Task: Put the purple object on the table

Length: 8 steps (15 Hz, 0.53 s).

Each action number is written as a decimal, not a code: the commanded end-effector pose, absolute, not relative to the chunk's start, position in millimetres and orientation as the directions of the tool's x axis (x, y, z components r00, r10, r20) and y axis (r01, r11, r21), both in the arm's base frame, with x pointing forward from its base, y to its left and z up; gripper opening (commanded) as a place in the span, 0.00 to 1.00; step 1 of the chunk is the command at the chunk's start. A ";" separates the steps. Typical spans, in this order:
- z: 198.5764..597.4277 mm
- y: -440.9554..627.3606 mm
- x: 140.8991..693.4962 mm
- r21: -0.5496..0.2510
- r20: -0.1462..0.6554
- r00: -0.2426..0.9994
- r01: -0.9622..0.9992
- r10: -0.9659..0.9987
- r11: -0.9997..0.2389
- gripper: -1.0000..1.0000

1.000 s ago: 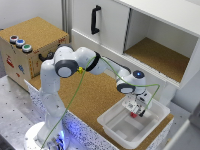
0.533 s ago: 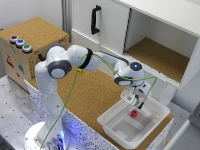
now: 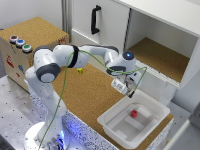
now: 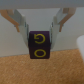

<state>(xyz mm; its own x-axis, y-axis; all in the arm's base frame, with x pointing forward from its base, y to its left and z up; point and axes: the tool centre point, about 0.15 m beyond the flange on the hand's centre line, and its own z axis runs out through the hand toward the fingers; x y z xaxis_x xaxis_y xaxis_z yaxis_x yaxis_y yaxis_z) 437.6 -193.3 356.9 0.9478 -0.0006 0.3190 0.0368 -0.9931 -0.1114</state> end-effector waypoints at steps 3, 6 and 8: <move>297.5 -138.8 422.6 0.073 0.244 0.970 -0.039 -0.020 -0.997 0.00; 264.1 -145.2 427.7 0.052 0.223 0.974 -0.047 -0.034 -0.998 0.00; 246.1 -143.6 433.3 0.046 0.203 0.979 -0.018 -0.008 -0.999 0.00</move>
